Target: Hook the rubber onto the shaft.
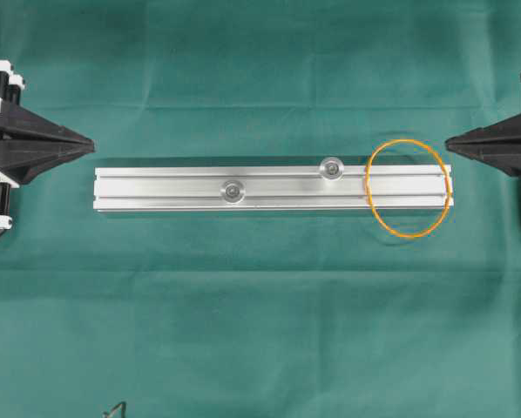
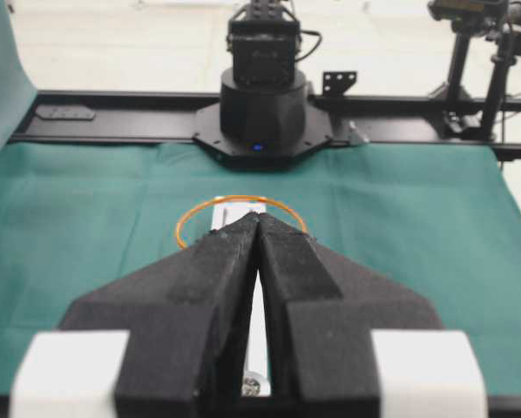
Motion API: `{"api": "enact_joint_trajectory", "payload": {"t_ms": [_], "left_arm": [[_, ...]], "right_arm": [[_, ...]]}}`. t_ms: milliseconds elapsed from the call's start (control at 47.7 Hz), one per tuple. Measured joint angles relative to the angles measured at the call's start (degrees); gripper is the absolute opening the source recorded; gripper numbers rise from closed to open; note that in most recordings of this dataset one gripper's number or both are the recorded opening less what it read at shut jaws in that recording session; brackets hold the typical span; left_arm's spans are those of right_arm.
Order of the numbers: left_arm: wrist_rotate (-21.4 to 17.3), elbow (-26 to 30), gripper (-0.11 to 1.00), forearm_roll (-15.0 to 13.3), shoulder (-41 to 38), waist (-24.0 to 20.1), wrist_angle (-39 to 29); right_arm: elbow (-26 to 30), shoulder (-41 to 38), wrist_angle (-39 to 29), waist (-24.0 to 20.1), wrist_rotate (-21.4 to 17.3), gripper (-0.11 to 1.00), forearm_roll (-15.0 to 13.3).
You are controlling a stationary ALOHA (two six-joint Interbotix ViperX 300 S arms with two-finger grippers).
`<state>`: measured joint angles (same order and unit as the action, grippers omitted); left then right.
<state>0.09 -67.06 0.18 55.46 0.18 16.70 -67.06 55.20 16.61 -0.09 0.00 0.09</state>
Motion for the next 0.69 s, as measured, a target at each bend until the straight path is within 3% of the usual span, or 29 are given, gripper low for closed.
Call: {"api": "enact_joint_trajectory", "payload": {"t_ms": [503,691], "left_arm": [[-0.09,0.97,0.0,1.14,0.53,0.0,-5.54],[0.09,2.46,0.0,1.14,0.97,0.0,-13.89]], "right_arm": [[2.64,-0.26,-8.53,0.0,-0.44,0.03,0.0],[4.22,-0.44,-16.44,0.0,-1.14,0.03,0.26]]}}
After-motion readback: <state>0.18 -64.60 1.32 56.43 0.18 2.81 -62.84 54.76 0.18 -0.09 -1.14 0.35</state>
